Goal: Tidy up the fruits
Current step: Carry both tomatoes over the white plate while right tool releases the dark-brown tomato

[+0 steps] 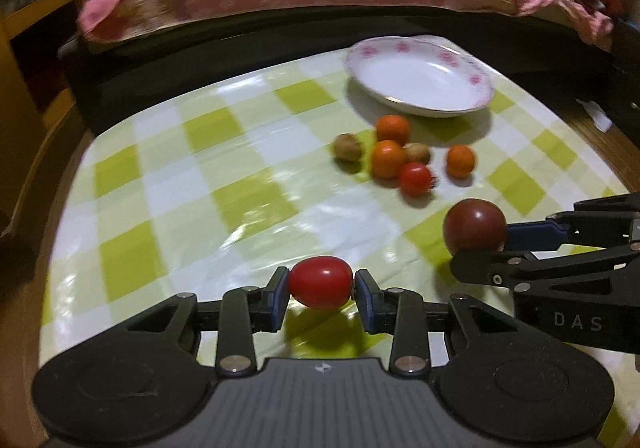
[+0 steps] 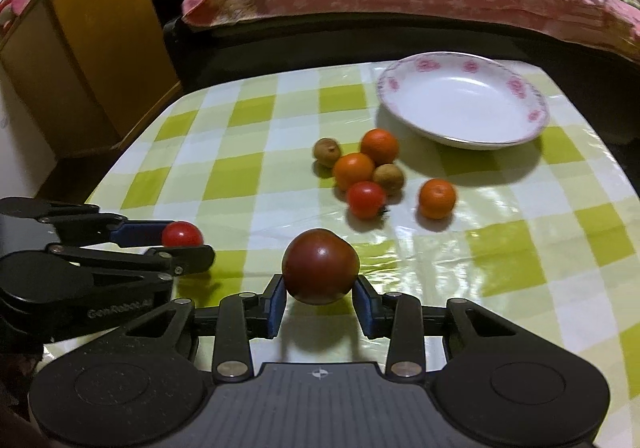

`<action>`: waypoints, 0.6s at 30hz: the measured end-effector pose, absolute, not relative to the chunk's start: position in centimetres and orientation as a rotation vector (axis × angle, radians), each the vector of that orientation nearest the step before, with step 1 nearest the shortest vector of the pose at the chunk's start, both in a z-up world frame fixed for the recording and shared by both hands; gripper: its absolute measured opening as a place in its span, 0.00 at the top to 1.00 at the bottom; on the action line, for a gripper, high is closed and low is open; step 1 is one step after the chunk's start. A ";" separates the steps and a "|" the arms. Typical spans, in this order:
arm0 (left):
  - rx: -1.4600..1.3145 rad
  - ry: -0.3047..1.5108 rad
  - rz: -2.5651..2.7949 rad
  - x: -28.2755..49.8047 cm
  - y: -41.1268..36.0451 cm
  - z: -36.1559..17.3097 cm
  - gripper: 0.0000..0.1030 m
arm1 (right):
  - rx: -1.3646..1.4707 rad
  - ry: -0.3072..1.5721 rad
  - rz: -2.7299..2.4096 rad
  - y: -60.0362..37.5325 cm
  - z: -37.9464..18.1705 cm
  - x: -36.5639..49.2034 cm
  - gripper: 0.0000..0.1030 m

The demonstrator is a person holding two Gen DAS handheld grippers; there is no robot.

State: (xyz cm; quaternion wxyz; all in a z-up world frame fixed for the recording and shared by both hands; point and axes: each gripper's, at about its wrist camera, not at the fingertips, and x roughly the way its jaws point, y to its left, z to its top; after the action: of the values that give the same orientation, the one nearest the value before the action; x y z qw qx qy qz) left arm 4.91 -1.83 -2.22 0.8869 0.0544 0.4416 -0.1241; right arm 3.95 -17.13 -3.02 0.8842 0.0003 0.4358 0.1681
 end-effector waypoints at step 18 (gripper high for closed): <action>0.140 0.879 -0.395 11.3 -7.4 0.6 0.58 | 0.093 0.863 0.241 -21.8 0.4 6.8 0.69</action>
State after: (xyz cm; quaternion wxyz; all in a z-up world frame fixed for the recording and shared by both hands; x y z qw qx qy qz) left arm 11.32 -7.45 0.62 0.8838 0.0673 0.4223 -0.1897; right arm 6.82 -21.78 0.39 0.9003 0.0449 0.4169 0.1165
